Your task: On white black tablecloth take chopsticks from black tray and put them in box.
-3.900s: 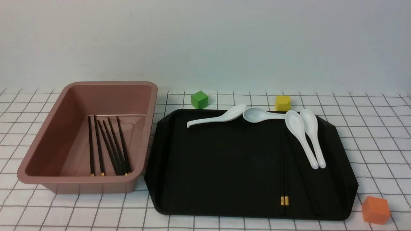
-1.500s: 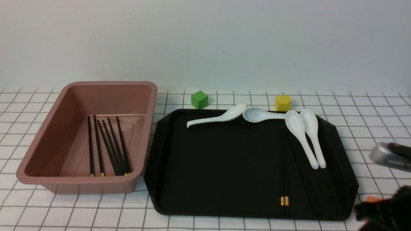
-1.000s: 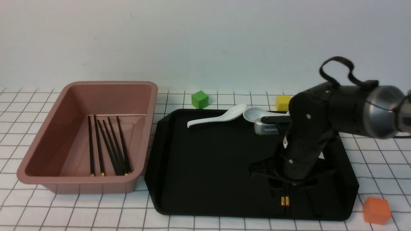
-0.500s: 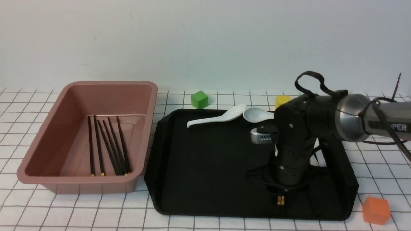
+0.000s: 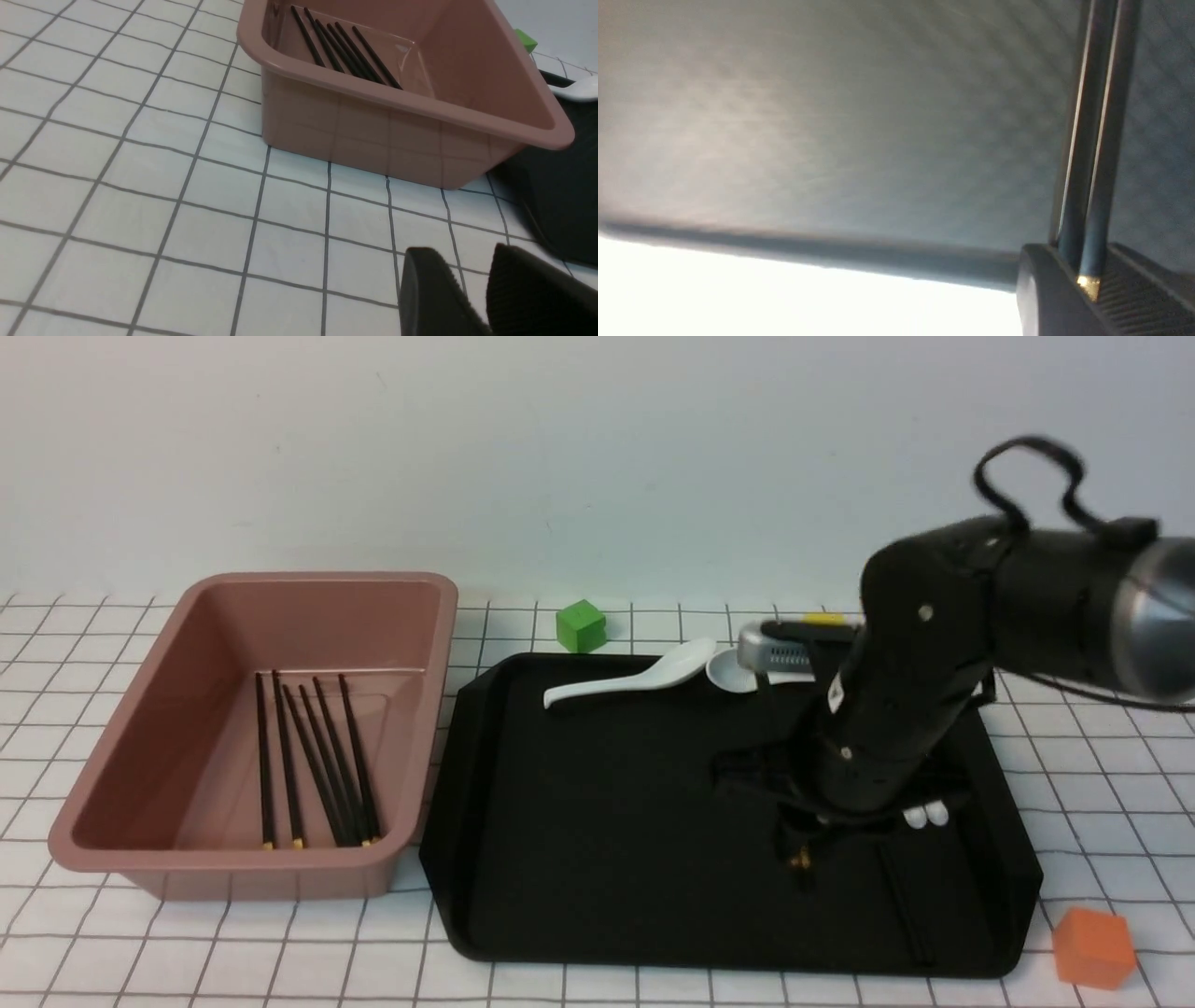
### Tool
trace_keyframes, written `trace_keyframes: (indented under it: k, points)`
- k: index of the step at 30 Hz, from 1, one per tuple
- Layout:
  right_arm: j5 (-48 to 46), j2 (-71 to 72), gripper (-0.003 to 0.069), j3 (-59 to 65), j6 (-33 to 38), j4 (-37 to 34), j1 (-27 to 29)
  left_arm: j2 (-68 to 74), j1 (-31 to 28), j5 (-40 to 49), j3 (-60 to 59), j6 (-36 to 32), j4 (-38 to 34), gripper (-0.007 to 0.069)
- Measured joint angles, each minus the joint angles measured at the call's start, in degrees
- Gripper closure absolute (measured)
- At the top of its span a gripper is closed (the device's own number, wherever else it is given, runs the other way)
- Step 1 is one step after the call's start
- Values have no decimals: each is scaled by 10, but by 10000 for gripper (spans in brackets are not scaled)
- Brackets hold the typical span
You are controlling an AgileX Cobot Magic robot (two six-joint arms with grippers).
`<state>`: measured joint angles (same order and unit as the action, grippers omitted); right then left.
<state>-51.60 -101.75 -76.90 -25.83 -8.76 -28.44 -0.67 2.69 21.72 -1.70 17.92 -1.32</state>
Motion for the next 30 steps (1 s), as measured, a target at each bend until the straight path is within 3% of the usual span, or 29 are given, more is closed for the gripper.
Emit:
trace_keyframes:
  k: [8,13,16,20,23,27,30]
  points:
    - [153,-68,515,-191,226,-204,-92,0,0,0,0,0,0,406]
    - [237,-195,503,-305,315,-261,-141,0,0,0,0,0,0,405]
    - [242,-240,472,-346,325,-263,-147,0,0,0,0,0,0,403]
    - [203,-289,352,-378,329,-242,-148,0,0,0,0,0,0,396]
    - [155,-283,337,-383,329,-204,-142,0,0,0,0,0,0,393]
    - [52,-240,413,-410,326,-162,-127,0,0,1,0,0,0,392]
    - [-62,-150,557,-452,323,-120,-100,0,0,1,0,0,0,391]
